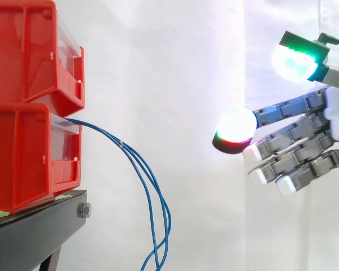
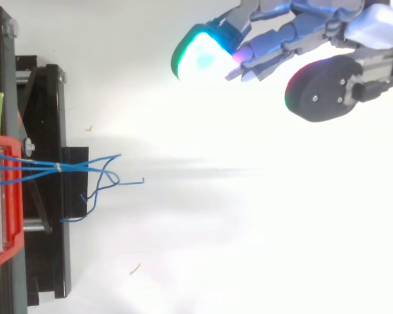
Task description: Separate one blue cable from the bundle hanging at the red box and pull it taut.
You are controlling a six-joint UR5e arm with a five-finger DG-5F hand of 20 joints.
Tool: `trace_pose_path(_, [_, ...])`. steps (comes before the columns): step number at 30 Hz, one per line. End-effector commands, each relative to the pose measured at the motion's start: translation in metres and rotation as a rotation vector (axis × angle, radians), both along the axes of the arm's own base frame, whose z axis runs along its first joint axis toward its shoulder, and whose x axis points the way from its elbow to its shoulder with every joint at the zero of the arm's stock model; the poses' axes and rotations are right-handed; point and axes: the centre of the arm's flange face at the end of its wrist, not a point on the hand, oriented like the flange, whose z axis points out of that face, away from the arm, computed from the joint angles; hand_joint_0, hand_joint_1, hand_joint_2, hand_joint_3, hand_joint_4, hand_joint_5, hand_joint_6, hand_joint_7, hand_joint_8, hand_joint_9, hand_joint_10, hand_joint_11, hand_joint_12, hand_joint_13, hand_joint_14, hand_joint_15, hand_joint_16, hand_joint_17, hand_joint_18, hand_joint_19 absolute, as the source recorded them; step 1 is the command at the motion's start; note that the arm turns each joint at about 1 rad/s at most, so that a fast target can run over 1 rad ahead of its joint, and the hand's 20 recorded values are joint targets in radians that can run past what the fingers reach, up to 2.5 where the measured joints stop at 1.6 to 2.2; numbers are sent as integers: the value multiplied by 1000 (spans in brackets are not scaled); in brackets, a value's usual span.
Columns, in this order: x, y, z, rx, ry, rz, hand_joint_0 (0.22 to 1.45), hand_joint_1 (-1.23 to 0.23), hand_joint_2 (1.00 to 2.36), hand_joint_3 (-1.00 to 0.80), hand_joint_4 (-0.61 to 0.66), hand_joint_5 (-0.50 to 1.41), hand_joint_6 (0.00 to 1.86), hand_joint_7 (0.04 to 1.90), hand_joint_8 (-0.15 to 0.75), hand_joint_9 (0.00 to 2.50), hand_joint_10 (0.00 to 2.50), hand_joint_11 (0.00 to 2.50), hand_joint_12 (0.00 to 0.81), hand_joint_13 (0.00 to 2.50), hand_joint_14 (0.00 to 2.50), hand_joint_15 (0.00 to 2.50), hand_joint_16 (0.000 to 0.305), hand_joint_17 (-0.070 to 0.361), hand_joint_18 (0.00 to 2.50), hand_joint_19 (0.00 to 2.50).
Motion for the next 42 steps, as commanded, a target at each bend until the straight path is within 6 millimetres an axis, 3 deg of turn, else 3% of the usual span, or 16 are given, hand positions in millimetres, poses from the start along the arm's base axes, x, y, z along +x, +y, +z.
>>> trace_pose_path(1, [6, 2, -11, 9, -3, -3, 559, -500, 1002, -477, 215, -223, 502, 724, 310, 578, 6, 191, 419, 482, 7, 228, 56, 126, 630, 253])
trace_pose_path(25, [16, 16, -20, -45, -21, -9, 561, -496, 1002, -479, 219, -219, 502, 722, 314, 597, 6, 190, 420, 535, 9, 266, 56, 125, 664, 291])
trace_pose_path(28, [28, 19, -44, -47, -35, -25, 560, -496, 1002, -477, 222, -219, 502, 720, 314, 599, 6, 186, 421, 540, 9, 264, 56, 125, 667, 284])
trace_pose_path(34, [57, 28, -67, -41, -69, -26, 561, -496, 1002, -479, 224, -219, 502, 722, 313, 602, 6, 192, 420, 543, 9, 271, 56, 125, 667, 291])
trace_pose_path(36, [76, 31, -82, -25, -61, -15, 561, -495, 1002, -479, 224, -218, 502, 724, 314, 602, 6, 191, 419, 543, 10, 268, 55, 125, 668, 291])
trace_pose_path(42, [100, 37, -95, -4, -77, 3, 561, -495, 1002, -478, 223, -218, 502, 722, 314, 602, 6, 203, 419, 550, 9, 269, 56, 125, 671, 291])
